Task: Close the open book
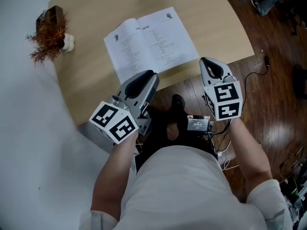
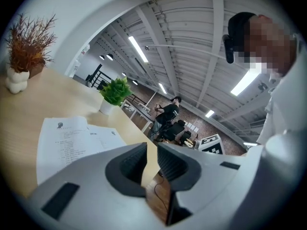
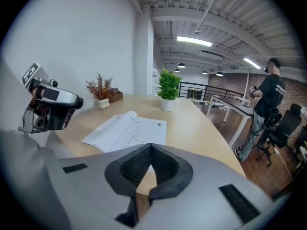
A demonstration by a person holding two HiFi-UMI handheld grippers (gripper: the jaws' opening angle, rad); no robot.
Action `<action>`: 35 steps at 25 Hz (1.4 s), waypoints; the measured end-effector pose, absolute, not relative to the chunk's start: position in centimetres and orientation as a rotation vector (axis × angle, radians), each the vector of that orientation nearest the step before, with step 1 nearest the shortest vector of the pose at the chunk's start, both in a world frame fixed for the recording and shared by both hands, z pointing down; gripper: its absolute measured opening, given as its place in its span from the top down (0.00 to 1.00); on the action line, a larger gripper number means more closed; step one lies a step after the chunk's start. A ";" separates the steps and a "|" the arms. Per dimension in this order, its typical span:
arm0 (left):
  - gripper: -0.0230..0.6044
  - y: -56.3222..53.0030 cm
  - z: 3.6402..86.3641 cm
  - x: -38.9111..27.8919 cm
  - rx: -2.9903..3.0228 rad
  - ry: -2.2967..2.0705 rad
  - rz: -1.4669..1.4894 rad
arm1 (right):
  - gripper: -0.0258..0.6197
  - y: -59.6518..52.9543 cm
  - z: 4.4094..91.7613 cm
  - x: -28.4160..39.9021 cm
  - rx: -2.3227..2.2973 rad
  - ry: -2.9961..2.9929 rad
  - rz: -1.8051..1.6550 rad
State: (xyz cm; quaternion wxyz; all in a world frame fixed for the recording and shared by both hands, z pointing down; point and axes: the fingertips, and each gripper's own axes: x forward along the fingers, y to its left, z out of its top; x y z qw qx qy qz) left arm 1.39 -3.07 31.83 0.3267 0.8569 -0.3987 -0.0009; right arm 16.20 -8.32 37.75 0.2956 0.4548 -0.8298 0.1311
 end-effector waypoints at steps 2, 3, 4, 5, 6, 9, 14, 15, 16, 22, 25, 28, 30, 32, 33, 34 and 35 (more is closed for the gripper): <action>0.87 -2.4 31.0 1.0 2.261 -1.043 -0.011 | 0.96 -7.7 37.0 15.7 1.203 -2.214 0.340; 0.87 -2.1 30.5 0.7 2.269 -1.042 -0.016 | 0.96 -7.5 36.7 15.4 1.203 -2.219 0.338; 0.87 -1.9 30.0 0.5 2.278 -1.043 -0.021 | 0.96 -7.3 36.2 15.1 1.203 -2.225 0.336; 0.87 -1.6 29.6 0.2 2.286 -1.044 -0.026 | 0.96 -7.1 35.8 14.8 1.204 -2.233 0.335; 0.87 -1.3 29.1 -0.1 2.294 -1.045 -0.030 | 0.96 -6.9 35.3 14.6 1.204 -2.240 0.332; 0.87 -0.4 28.0 -0.8 2.309 -1.050 -0.042 | 0.96 -6.1 34.0 13.8 1.195 -2.258 0.324; 0.87 0.7 26.4 -1.9 2.328 -1.062 -0.059 | 0.96 -5.0 32.4 12.4 1.174 -2.285 0.315; 0.87 1.0 26.2 -2.1 2.332 -1.065 -0.062 | 0.96 -4.8 32.0 12.2 1.171 -2.292 0.313; 0.87 1.2 25.9 -2.3 2.335 -1.067 -0.065 | 0.96 -4.6 31.6 11.9 1.168 -2.300 0.309; 0.87 2.5 24.4 -3.3 2.341 -1.073 -0.078 | 0.96 -3.6 29.3 10.3 1.139 -2.342 0.280; 0.87 3.3 24.0 -3.5 2.345 -1.069 -0.074 | 0.96 -3.2 28.4 9.8 1.126 -2.358 0.269; 0.87 3.9 23.7 -3.9 2.349 -1.076 -0.066 | 0.96 -2.8 27.5 9.4 1.119 -2.373 0.264; 0.87 4.2 23.5 -4.4 2.349 -1.084 -0.066 | 0.96 -2.6 27.0 9.2 1.115 -2.384 0.264; 0.87 4.6 23.3 -4.8 2.349 -1.092 -0.067 | 0.96 -2.4 26.6 9.0 1.112 -2.393 0.265; 0.87 4.7 23.1 -4.9 2.351 -1.095 -0.065 | 0.96 -2.3 26.3 8.9 1.110 -2.398 0.263; 0.87 4.9 23.0 -5.1 2.352 -1.098 -0.063 | 0.96 -2.2 26.0 8.8 1.107 -2.403 0.260; 0.87 5.1 22.9 -5.2 2.353 -1.102 -0.060 | 0.96 -2.1 25.7 8.8 1.105 -2.409 0.256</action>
